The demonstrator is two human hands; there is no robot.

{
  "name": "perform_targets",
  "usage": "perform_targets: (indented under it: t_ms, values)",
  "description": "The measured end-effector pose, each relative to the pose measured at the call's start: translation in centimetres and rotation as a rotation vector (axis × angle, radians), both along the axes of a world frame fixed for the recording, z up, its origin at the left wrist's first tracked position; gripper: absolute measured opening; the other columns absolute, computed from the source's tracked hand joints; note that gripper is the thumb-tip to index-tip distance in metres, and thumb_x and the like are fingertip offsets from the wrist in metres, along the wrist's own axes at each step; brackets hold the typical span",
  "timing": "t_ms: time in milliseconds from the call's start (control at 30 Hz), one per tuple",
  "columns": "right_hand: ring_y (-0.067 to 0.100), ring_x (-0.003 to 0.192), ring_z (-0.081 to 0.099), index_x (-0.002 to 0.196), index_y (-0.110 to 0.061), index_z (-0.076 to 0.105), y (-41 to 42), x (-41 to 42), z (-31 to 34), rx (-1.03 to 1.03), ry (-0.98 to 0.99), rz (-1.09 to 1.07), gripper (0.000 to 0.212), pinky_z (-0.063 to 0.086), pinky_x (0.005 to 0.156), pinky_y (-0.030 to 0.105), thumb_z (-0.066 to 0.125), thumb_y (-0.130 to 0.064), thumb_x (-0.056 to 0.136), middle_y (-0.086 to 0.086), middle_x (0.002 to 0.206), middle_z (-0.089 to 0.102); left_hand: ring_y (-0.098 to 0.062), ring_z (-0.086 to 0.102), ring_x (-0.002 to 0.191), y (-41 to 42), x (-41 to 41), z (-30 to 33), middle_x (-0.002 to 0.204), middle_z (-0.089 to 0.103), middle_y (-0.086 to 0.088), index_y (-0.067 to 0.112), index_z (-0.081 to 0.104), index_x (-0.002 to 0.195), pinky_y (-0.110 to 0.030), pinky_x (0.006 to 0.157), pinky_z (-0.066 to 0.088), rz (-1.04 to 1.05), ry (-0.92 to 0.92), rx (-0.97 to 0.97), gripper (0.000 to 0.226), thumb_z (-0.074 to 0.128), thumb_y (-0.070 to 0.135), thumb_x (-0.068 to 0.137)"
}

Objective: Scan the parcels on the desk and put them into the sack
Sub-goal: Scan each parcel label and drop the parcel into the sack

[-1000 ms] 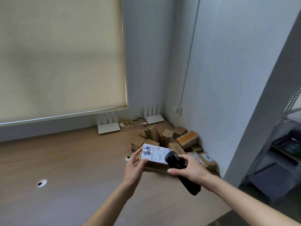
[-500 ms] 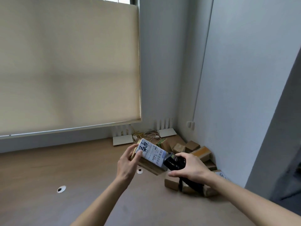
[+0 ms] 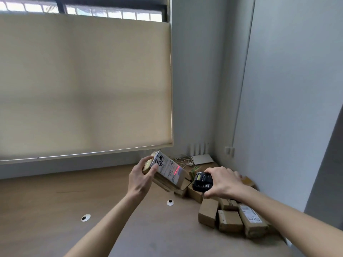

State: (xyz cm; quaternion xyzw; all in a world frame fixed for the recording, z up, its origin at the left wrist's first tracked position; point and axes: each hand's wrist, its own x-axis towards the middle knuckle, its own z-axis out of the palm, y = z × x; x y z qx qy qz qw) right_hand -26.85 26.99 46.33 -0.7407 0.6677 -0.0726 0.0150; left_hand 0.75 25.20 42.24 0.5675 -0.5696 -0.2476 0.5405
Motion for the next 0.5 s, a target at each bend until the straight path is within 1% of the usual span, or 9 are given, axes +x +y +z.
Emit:
perform_targets:
  t_ms: [200,333,500]
  values:
    - [0.024,0.117,0.064,0.133,-0.035,0.06,-0.38,0.56,0.34,-0.023,0.014,0.004,0.074,0.038,0.08,0.033,0.083,-0.056,0.066,-0.004,0.124,0.069,-0.017,0.063,0.103,-0.21,0.48,-0.01,0.107,0.069,0.0,0.05,0.062,0.117,-0.034,0.086,0.05,0.017,0.01,-0.005,0.035,0.063,0.051,0.083]
    - [0.023,0.115,0.064,0.133,-0.034,0.061,-0.63,0.76,0.35,-0.03,0.006,0.026,0.076,0.043,0.081,0.032,0.083,-0.058,0.064,-0.005,0.123,0.07,-0.017,0.063,0.102,-0.4,0.73,-0.26,0.107,0.07,0.0,0.049,0.062,0.117,-0.033,0.084,0.049,0.03,0.007,-0.003,0.03,0.066,0.045,0.088]
    - [0.023,0.116,0.063,0.135,-0.035,0.06,-0.71,0.82,0.57,-0.023,0.011,0.041,0.077,0.041,0.079,0.031,0.082,-0.059,0.065,-0.004,0.125,0.069,-0.018,0.063,0.101,-0.34,0.74,-0.26,0.106,0.07,0.0,0.051,0.061,0.118,-0.035,0.086,0.052,0.039,0.005,0.0,0.034,0.063,0.051,0.083]
